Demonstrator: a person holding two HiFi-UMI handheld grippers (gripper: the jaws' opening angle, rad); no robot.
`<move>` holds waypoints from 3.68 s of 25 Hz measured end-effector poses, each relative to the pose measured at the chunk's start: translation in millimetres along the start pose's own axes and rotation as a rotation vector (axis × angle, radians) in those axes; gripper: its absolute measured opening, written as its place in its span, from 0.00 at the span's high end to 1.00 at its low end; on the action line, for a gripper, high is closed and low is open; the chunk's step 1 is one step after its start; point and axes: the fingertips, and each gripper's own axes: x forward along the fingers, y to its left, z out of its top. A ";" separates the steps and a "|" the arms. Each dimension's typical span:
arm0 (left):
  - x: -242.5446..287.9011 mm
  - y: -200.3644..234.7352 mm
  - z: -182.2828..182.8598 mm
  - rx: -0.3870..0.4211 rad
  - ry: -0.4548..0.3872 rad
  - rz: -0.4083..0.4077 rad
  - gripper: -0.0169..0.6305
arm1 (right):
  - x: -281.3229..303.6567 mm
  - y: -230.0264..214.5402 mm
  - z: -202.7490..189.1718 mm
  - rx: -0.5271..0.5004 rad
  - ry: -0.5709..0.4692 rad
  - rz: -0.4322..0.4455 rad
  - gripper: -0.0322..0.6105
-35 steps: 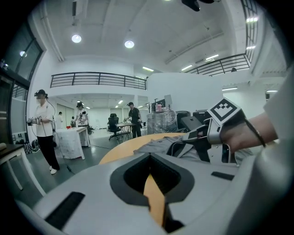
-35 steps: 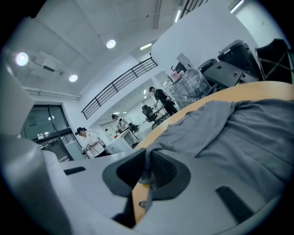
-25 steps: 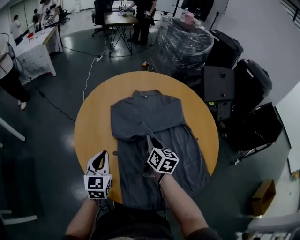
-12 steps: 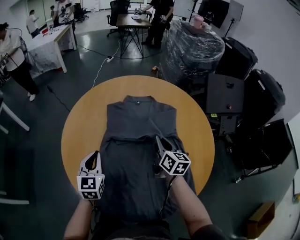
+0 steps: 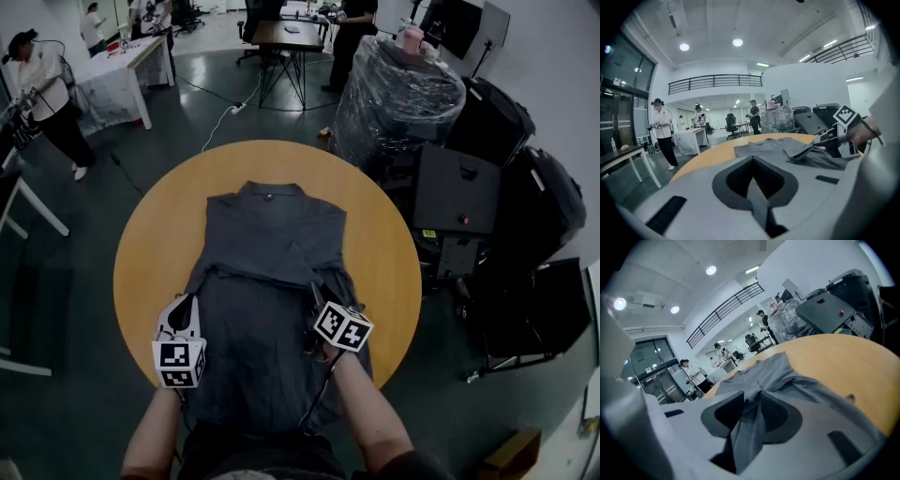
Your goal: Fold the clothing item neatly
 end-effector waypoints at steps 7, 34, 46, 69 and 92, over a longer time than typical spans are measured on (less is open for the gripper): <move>-19.9 20.4 15.9 0.010 -0.027 0.062 0.96 | -39.0 2.4 42.8 -0.263 -0.129 -0.132 0.82; 61.2 17.2 16.6 -0.070 -0.020 -0.127 0.96 | 52.9 25.9 35.8 -1.015 0.110 -0.204 0.94; 84.6 16.4 6.3 -0.079 0.019 -0.150 0.96 | 65.3 -89.2 61.7 -0.801 0.241 -0.396 0.91; -28.9 13.9 19.9 -0.124 -0.129 -0.168 0.96 | -132.7 -43.1 67.0 -0.493 -0.156 -0.410 0.96; -325.9 -107.0 -103.4 -0.064 -0.076 0.089 0.96 | -370.8 -84.7 -107.4 -0.517 -0.207 -0.074 0.96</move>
